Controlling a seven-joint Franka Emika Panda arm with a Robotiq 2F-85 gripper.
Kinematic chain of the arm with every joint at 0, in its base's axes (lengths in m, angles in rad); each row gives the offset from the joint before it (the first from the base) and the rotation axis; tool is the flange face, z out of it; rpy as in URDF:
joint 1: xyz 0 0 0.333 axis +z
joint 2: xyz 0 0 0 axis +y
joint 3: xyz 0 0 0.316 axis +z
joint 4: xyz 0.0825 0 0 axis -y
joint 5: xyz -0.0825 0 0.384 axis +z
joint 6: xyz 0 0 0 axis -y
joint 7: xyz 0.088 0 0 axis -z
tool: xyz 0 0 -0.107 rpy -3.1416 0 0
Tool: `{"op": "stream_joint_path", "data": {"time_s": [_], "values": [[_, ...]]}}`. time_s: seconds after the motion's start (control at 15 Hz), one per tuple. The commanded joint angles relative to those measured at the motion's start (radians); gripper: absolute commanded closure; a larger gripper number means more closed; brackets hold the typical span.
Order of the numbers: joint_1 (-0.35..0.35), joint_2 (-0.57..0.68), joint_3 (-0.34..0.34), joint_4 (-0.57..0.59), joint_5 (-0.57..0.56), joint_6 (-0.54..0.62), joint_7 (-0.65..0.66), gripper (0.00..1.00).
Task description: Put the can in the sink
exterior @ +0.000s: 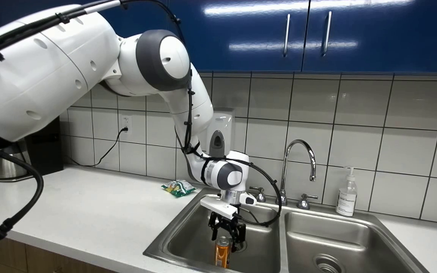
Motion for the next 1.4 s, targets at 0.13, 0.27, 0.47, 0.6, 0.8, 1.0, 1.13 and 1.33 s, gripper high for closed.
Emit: {"op": "stream_joint_path", "data": {"time_s": [0.13,0.27,0.47,0.6,0.8,1.0,1.13,1.33], "values": [[-0.013,-0.081,0.01,-0.018,0.001,-0.028,0.014,0.0],[-0.01,-0.115,0.009,-0.03,0.0,-0.025,0.014,0.0],[-0.006,-0.159,0.008,-0.043,0.0,-0.024,0.017,0.0],[0.0,-0.186,0.007,-0.053,-0.009,-0.036,0.011,0.0],[0.014,-0.22,0.014,-0.071,-0.048,-0.104,-0.039,0.0],[0.035,-0.266,0.029,-0.11,-0.071,-0.178,-0.067,0.0],[0.053,-0.299,0.034,-0.148,-0.079,-0.197,-0.067,0.0],[0.074,-0.359,0.042,-0.222,-0.079,-0.217,-0.071,0.0]]}}
